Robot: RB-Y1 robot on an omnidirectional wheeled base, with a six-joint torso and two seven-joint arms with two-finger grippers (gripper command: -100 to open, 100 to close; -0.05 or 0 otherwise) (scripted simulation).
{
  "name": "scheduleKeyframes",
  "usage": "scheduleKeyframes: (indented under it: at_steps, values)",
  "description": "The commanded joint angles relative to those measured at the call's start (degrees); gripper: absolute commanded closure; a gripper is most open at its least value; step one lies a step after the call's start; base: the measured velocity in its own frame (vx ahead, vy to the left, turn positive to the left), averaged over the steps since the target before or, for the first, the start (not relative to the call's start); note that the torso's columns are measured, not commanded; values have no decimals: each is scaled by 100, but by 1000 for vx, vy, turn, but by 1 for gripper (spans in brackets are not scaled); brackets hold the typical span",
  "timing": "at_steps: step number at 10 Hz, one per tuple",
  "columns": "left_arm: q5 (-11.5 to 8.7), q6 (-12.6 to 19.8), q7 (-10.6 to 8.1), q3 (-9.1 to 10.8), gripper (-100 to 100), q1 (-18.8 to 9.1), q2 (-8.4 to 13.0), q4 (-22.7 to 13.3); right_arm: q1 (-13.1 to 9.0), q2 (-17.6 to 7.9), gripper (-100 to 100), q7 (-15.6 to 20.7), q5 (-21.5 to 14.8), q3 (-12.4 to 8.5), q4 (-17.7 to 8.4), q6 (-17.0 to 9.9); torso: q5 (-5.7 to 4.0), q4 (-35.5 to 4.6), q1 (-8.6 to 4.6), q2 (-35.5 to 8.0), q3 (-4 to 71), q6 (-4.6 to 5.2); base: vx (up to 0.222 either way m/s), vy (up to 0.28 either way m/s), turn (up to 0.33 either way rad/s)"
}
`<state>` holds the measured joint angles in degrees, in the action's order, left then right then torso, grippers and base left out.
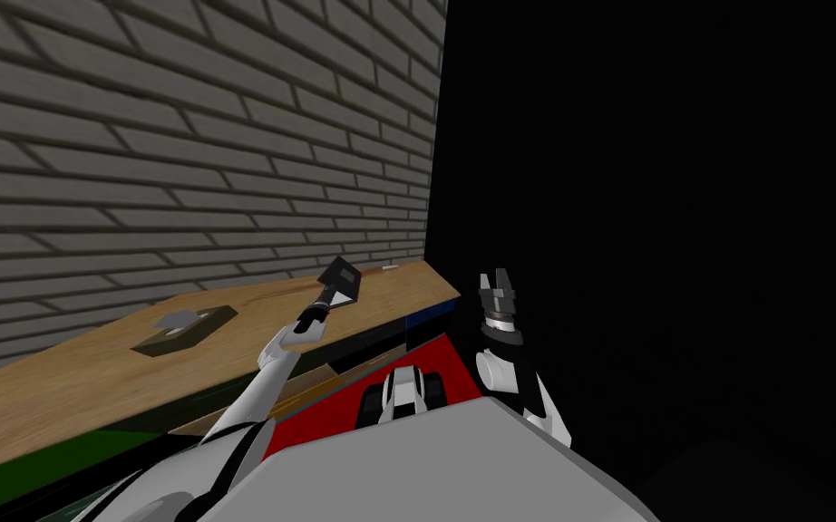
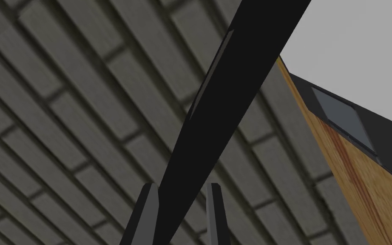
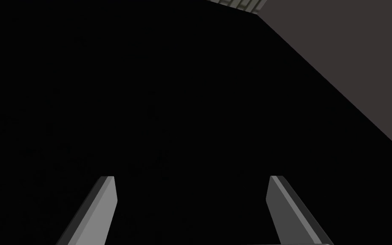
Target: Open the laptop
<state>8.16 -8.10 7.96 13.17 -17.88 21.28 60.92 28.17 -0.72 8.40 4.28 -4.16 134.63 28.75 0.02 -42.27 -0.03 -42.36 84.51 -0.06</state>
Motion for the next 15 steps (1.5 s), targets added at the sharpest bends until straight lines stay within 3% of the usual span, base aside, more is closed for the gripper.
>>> scheduleKeyframes:
  at_steps: [1, 3, 4, 6, 7, 9, 10, 12, 13, 15]
  values:
    - [-139, -243, -126, 44, 100, -369, 132, -498, 0, 0, 0, 0, 0, 0, 0, 0, -8, -14, -3, -9, -4, 8, -68, -3, -27]
    - [-139, -243, -126, 44, 100, -369, 132, -762, 0, 0, 0, 0, 0, 0, 0, 0, -10, -13, -7, -7, -5, 2, -19, -3, -1]
    - [-277, -470, -253, 81, 100, -647, 275, -968, 0, 0, 0, 0, 0, 0, 0, 0, -3, -2, -1, 5, 4, 0, -56, -9, -19]
    - [-277, -470, -253, 81, 100, -725, 275, -1371, 0, 0, 0, 0, 0, 0, 0, 0, -10, -16, -6, -15, -9, 6, -51, 1, -11]
    - [-415, -697, -380, 119, 100, -1022, 419, -1631, 0, 0, 0, 0, 0, 0, 0, 0, -9, -12, -5, -5, -3, 4, -64, -8, -28]
    - [-415, -697, -380, 119, 100, -1082, 419, -1980, 0, 0, 0, 0, 0, 0, 0, 0, -17, -23, -13, -16, -11, 6, -43, 0, -8]
    - [-553, -923, -507, 157, 100, -1427, 562, -2289, 0, 0, 0, 0, 0, 0, 0, 0, -7, -9, -9, -6, -4, 3, -68, -10, -19]
    - [-553, -923, -507, 157, 100, -1438, 562, -2590, 0, 0, 0, 0, 0, 0, 0, 0, -12, -19, -8, -15, -10, 5, -48, -4, -13]
    - [-550, -886, -525, 137, 100, -1389, 568, -2432, 0, 0, 0, 0, 0, 0, 0, 0, -9, -12, -4, -3, -2, 3, -8, 1, 3]
    - [-768, -994, -777, 226, 100, -1339, 331, -2460, 0, -1, 0, 0, 0, -1, 0, 0, 3, -3, 20, 5, 4, 8, -15, 97, -3]
